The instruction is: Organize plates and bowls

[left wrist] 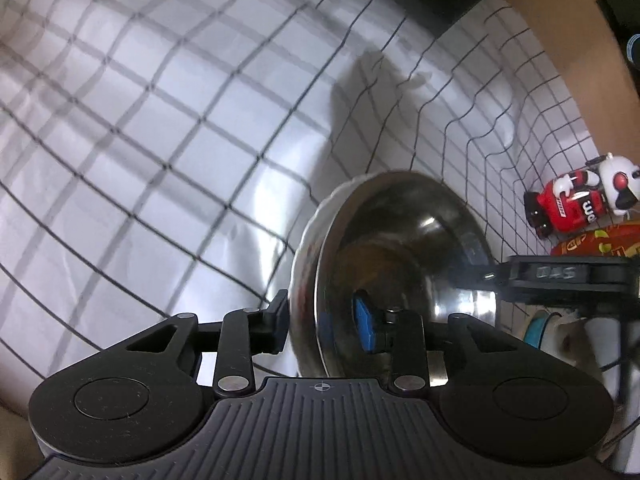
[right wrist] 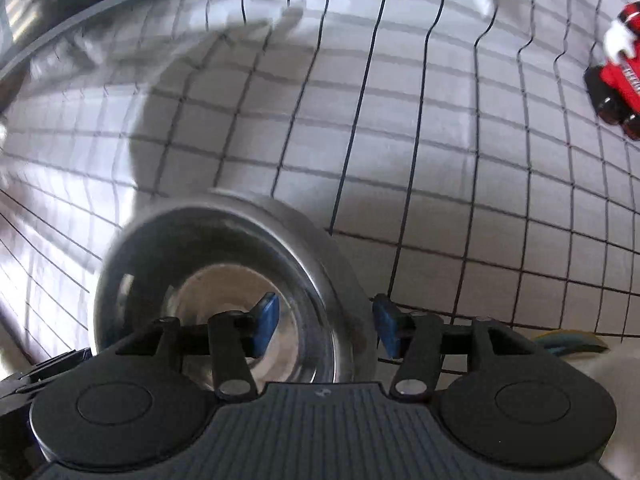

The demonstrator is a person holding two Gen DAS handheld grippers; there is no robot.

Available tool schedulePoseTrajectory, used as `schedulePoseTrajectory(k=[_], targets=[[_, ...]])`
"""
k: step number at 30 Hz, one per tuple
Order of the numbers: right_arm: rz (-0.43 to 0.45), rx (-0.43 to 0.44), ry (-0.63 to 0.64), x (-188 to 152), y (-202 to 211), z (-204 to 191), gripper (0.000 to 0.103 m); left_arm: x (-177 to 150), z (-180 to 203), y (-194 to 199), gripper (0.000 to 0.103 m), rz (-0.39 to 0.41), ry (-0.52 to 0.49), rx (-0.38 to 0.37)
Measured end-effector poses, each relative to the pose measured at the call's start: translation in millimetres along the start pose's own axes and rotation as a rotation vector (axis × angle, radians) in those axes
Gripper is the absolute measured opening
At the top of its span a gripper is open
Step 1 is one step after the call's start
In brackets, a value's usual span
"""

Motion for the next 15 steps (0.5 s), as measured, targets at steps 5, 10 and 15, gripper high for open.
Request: schedulePoseTrajectory(k=[5,10,15], targets=[[0.216,0.082,0.021,-11.2,77.4,11.4,0.052,14.3,15.1,45.4,0.037,0.167,-0.055,-0.002],[0.546,-0.001,0.108,-36.3,161.5,50.9,0.058,17.8,56.8,75.4,0.035,0.317,-0.138,-0.155],[0.761,-0.101,0.102,-64.1,196.2,105.1,0.079,3.6,127.0,51.1,0.020,0.188,-0.227,-0.311]])
Point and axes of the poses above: each gripper's, at about its wrist camera, not at the fingertips, and y roughly against the way its jaws point, z to its right, x to its top, the point moved 4 cm from there along -y, roughly the way its jaws point, and after that the axes turned 2 degrees about -y, right-handed, at the moved point
